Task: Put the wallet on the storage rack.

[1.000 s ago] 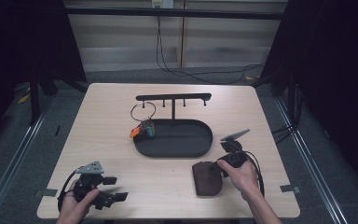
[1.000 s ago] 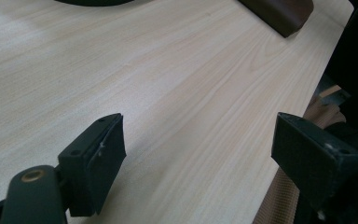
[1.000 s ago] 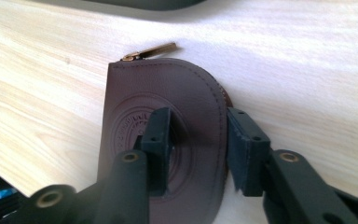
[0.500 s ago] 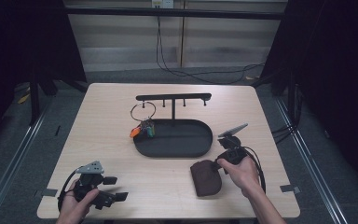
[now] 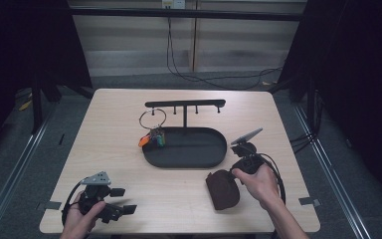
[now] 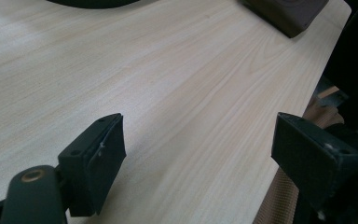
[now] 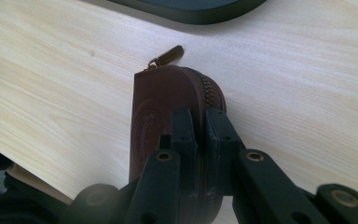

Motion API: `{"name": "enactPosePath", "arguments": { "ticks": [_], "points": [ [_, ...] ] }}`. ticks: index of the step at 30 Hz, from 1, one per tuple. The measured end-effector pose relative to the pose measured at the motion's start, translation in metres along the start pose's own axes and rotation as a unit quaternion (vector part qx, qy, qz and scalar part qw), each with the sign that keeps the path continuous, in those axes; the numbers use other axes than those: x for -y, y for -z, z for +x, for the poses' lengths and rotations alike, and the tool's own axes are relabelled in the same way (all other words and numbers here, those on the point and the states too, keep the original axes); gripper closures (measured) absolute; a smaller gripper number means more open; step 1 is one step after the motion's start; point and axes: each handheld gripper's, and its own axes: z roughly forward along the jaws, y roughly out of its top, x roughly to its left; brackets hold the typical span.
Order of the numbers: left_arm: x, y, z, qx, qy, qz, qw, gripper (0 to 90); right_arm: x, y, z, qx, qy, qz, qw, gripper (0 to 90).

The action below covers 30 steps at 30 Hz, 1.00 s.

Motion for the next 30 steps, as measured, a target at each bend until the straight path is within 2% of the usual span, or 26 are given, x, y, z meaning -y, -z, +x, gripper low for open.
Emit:
{"name": "enactPosePath", "arguments": {
  "ticks": [8,16,20,30],
  "points": [
    [0.000,0.000,0.000,-0.001,-0.001,0.001,1.0000,17.4,-0.003,0.009,0.005,0.026,0.010,0.015,0.9995,83.8],
    [0.000,0.000,-0.001,0.000,-0.001,0.001,1.0000,17.3,-0.006,0.020,0.009,0.036,0.017,0.020,0.9990,83.9],
    [0.000,0.000,-0.001,0.001,-0.002,-0.001,1.0000,16.9,-0.008,0.027,0.011,0.045,0.029,0.031,0.9981,83.8],
    [0.000,0.000,-0.001,0.004,0.000,-0.002,1.0000,16.7,-0.015,0.045,0.017,0.067,0.039,0.023,0.9967,83.8]
  ]
}}
